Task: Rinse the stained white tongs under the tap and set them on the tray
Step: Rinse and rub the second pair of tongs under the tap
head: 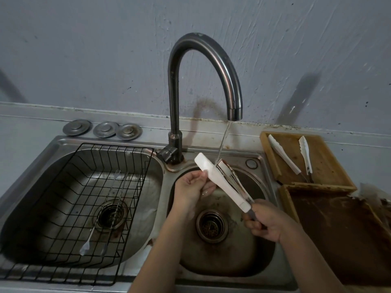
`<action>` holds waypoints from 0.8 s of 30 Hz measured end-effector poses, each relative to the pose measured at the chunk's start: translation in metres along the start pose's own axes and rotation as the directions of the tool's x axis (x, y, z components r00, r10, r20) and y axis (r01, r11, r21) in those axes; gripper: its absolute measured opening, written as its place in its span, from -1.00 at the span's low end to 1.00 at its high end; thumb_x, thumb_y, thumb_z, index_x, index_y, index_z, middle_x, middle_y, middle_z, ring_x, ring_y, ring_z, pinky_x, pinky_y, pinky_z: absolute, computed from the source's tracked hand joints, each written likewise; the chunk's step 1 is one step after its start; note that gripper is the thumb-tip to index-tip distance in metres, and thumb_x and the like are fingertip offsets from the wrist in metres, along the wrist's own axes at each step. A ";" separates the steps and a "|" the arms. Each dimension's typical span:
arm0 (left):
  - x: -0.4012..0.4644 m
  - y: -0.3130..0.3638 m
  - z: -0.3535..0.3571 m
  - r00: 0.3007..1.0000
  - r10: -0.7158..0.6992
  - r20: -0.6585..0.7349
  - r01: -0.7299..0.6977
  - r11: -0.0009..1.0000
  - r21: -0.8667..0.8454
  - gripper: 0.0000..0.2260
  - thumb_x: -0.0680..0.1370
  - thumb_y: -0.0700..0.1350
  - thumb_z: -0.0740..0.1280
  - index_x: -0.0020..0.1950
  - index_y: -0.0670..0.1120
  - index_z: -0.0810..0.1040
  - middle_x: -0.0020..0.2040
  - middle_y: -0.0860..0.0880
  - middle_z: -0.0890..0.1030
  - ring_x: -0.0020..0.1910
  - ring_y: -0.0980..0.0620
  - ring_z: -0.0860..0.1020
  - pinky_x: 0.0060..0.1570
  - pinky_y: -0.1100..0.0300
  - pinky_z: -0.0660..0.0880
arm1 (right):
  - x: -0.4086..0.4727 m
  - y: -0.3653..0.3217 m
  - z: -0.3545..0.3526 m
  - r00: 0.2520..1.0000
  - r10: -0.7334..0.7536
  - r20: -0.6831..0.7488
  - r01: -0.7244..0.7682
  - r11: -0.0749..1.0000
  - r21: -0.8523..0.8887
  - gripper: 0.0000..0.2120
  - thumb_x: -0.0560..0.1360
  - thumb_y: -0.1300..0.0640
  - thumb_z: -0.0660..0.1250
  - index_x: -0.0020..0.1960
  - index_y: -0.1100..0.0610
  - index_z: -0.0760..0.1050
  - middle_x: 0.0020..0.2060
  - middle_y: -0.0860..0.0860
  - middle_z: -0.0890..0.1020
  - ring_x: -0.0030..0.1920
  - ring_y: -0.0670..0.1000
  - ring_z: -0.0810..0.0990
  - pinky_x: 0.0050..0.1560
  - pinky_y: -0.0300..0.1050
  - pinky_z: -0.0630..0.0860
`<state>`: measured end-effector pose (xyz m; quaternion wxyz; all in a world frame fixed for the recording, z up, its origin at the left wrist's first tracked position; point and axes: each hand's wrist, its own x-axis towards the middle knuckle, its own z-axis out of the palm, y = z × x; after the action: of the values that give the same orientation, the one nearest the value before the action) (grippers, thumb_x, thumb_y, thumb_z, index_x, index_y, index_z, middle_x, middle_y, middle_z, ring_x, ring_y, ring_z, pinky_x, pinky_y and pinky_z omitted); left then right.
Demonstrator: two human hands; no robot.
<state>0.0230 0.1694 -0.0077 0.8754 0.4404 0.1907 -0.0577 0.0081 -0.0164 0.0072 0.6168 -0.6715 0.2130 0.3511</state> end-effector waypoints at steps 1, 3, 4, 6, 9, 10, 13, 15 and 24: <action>-0.001 0.000 -0.002 1.000 -0.013 -0.011 0.013 1.000 -0.003 -0.85 0.53 -0.23 0.32 -0.01 -0.33 0.54 -0.42 -0.13 0.65 -0.53 0.09 0.56 -0.44 0.31 0.54 | 0.000 0.000 0.003 1.000 0.001 0.000 -0.001 1.000 -0.006 -0.77 0.52 0.38 0.08 0.09 0.28 0.44 -0.56 -0.01 0.40 -0.64 -0.13 0.24 -0.70 -0.31 0.08; -0.003 0.002 -0.007 0.999 -0.034 -0.013 0.034 0.999 0.010 -0.88 0.51 -0.23 0.34 -0.03 -0.29 0.55 -0.39 -0.13 0.67 -0.47 0.08 0.62 -0.42 0.30 0.56 | 0.001 0.001 0.006 1.000 0.010 -0.004 -0.010 1.000 -0.025 -0.79 0.53 0.35 0.10 0.08 0.27 0.45 -0.57 -0.01 0.41 -0.64 -0.13 0.25 -0.69 -0.31 0.09; -0.004 0.003 -0.009 0.999 -0.043 -0.010 0.043 0.998 0.036 -0.89 0.50 -0.25 0.36 -0.04 -0.28 0.54 -0.37 -0.14 0.68 -0.43 0.06 0.64 -0.41 0.29 0.56 | 0.001 0.002 0.005 1.000 0.015 -0.019 -0.016 0.999 -0.038 -0.81 0.54 0.33 0.11 0.07 0.27 0.45 -0.57 -0.01 0.42 -0.63 -0.12 0.26 -0.68 -0.31 0.10; -0.004 0.005 -0.014 0.998 -0.056 -0.010 0.057 0.991 0.121 -0.85 0.47 -0.27 0.40 0.00 -0.27 0.55 -0.27 -0.15 0.71 -0.30 0.00 0.68 -0.38 0.26 0.59 | 0.001 0.004 0.003 0.995 0.007 -0.097 -0.017 0.995 -0.099 -0.85 0.55 0.25 0.14 0.04 0.24 0.46 -0.55 0.00 0.44 -0.61 -0.11 0.30 -0.64 -0.28 0.16; -0.003 0.008 -0.015 0.997 -0.064 0.030 0.059 0.986 0.154 -0.84 0.54 -0.12 0.32 0.00 -0.21 0.58 -0.18 -0.15 0.72 -0.22 -0.07 0.68 -0.34 0.21 0.61 | 0.002 0.005 0.000 0.947 -0.133 -0.293 0.047 0.958 -0.282 -0.96 0.53 0.16 0.25 -0.07 0.13 0.45 -0.45 0.03 0.49 -0.55 -0.07 0.40 -0.56 -0.22 0.31; -0.002 0.008 -0.013 0.997 -0.062 0.035 0.056 0.989 0.134 -0.80 0.57 -0.06 0.27 -0.03 -0.18 0.58 -0.18 -0.14 0.72 -0.22 -0.08 0.69 -0.35 0.20 0.61 | 0.002 0.006 -0.003 0.908 -0.219 -0.356 0.084 0.930 -0.357 -0.94 0.51 0.16 0.29 -0.13 0.09 0.43 -0.40 0.05 0.50 -0.49 -0.04 0.45 -0.49 -0.19 0.36; 0.002 0.010 -0.008 0.997 -0.080 0.005 0.079 0.988 0.132 -0.73 0.60 -0.01 0.20 -0.02 -0.18 0.57 -0.20 -0.15 0.72 -0.21 -0.11 0.70 -0.33 0.18 0.60 | 0.004 0.009 -0.014 0.788 -0.452 -0.417 0.160 0.805 -0.571 -0.81 0.46 0.10 0.37 -0.24 0.02 0.37 -0.34 0.00 0.52 -0.35 -0.05 0.52 -0.39 -0.23 0.39; 0.003 0.009 -0.004 0.995 -0.102 -0.006 0.101 0.982 0.161 -0.78 0.60 -0.11 0.21 -0.03 -0.21 0.59 -0.18 -0.19 0.71 -0.20 -0.11 0.70 -0.33 0.18 0.60 | 0.005 0.011 -0.021 0.722 -0.534 -0.440 0.159 0.747 -0.645 -0.86 0.46 0.06 0.37 -0.20 0.04 0.43 -0.35 -0.06 0.53 -0.33 -0.09 0.55 -0.40 -0.26 0.40; 0.006 0.009 0.008 0.999 -0.040 -0.009 0.041 0.964 0.262 -0.82 0.56 -0.28 0.25 -0.13 -0.14 0.63 -0.28 -0.08 0.72 -0.29 0.02 0.69 -0.40 0.27 0.56 | 0.010 0.016 -0.024 0.540 -0.649 -0.536 0.282 0.739 -0.612 -0.90 0.47 0.15 0.36 -0.22 0.08 0.50 -0.38 -0.02 0.54 -0.36 -0.07 0.53 -0.43 -0.25 0.32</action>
<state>0.0329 0.1692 0.0009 0.8079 0.5483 0.1917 -0.0994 0.0083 -0.0405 -0.0109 0.3776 -0.9087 0.1555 -0.0867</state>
